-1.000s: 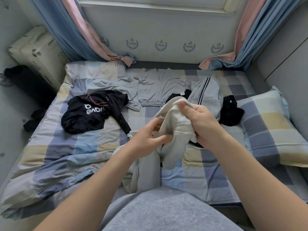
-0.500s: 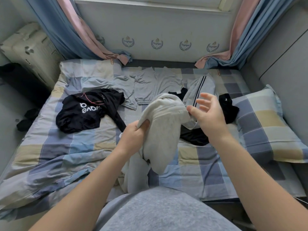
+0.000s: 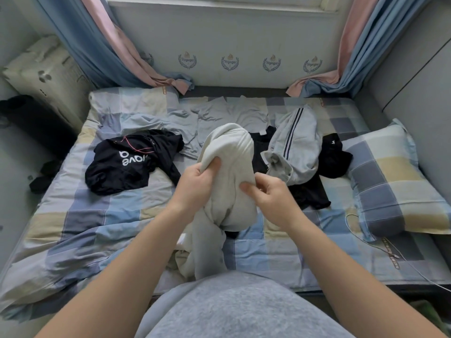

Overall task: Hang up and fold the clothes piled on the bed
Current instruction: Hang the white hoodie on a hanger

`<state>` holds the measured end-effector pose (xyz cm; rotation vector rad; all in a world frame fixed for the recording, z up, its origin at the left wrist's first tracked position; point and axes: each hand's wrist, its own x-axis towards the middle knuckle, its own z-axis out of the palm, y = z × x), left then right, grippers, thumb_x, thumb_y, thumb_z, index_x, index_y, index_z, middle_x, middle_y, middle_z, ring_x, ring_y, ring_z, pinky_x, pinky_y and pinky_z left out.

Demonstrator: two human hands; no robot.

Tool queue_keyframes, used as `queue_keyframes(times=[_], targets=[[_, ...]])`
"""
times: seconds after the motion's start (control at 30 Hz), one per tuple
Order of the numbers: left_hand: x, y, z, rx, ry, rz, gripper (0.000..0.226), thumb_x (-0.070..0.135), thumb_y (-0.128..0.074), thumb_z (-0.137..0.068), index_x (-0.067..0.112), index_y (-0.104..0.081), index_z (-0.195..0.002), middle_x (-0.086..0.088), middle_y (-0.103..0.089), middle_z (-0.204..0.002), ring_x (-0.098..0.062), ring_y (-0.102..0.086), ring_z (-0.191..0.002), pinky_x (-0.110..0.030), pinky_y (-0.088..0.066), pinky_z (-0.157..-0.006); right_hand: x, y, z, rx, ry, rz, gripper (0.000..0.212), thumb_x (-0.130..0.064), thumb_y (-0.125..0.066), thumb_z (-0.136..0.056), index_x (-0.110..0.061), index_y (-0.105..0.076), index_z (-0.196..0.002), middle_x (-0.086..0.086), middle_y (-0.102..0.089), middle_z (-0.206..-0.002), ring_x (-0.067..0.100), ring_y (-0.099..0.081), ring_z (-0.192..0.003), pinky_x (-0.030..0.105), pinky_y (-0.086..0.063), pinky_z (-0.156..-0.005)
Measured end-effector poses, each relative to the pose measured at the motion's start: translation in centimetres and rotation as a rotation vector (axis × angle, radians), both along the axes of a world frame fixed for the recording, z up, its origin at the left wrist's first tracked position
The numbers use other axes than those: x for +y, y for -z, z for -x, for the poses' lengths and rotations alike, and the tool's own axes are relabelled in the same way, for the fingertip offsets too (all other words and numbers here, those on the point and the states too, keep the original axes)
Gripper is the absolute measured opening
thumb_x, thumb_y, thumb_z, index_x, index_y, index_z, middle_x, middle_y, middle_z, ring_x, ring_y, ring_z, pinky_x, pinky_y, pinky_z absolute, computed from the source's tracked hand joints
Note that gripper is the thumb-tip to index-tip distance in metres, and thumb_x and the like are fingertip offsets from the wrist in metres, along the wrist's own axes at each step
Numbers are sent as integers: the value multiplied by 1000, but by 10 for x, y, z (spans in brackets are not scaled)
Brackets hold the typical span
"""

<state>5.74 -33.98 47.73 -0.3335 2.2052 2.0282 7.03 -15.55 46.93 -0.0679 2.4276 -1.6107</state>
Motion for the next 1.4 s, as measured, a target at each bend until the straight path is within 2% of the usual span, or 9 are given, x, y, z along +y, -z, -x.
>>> queue_keyframes(times=[0.2, 0.33, 0.47, 0.63, 0.87, 1.03, 1.1, 1.2, 1.4], targets=[[-20, 4, 15, 127, 54, 92, 52, 43, -58, -99, 24, -50, -52, 10, -41, -53, -7, -36, -50, -24, -29, -47, 5, -16, 3, 28, -27, 83, 33, -22, -52, -105, -2, -51, -79, 3, -46, -70, 19, -41, -65, 35, -35, -61], [-22, 16, 23, 210, -161, 402, 32, 41, -67, -95, 15, -57, -79, 7, -53, -67, -9, -48, -61, -28, -41, -62, -1, -35, 2, -55, 131, 359, 37, -23, -47, -107, 12, -60, -102, 19, -61, -90, 28, -55, -84, 45, -47, -77], [-19, 21, -6, 446, -113, 428, 32, 55, -67, -88, 25, -55, -89, 8, -57, -81, -15, -55, -71, -26, -46, -66, -1, -57, 5, -79, 232, 491, 42, -23, -44, -108, 18, -54, -112, 38, -61, -106, 35, -57, -95, 61, -48, -93], [7, 35, -35, 185, 361, 431, 44, 59, -73, -72, 29, -60, -101, 10, -65, -100, -12, -62, -90, -35, -51, -76, -2, -68, 8, -30, 265, 525, 45, -24, -46, -107, 20, -50, -108, 36, -58, -99, 37, -55, -93, 69, -44, -93], [-3, 57, -29, 100, 33, 583, 20, 28, -68, -94, 23, -55, -80, 5, -61, -77, -15, -56, -73, -31, -38, -60, 8, -54, 18, 77, 318, 438, 48, -29, -51, -105, 18, -50, -96, 16, -52, -86, 29, -46, -80, 45, -41, -72], [-14, 62, -22, 59, 162, 337, 27, 29, -59, -100, 17, -65, -77, -1, -56, -66, -9, -47, -61, -33, -39, -61, 21, -35, 27, 109, 462, 311, 34, -25, -57, -103, -3, -55, -78, 4, -50, -70, 19, -47, -67, 29, -40, -61], [-13, 59, -21, 18, 153, 123, 30, 28, -57, -102, 11, -66, -79, -7, -54, -72, -19, -49, -68, -37, -40, -64, 27, -30, 29, 81, 459, 274, 4, -18, -61, -100, -19, -62, -96, -8, -67, -91, 10, -63, -85, 21, -47, -70], [-8, 46, -17, -87, 29, -146, 35, 25, -52, -104, 24, -75, -77, -1, -63, -73, -15, -58, -67, -29, -50, -60, 34, -24, 22, 114, 373, 139, 28, -16, -66, -95, -27, -56, -119, -11, -61, -119, 2, -58, -111, 10, -45, -82], [-3, 11, -13, -89, 0, -398, 28, 21, -49, -105, 15, -73, -94, -6, -70, -83, -17, -66, -75, -35, -54, -70, 12, 11, -13, -7, -119, -63, 34, -24, -74, -90, -28, -56, -118, -14, -64, -116, -6, -61, -102, 9, -47, -86]])
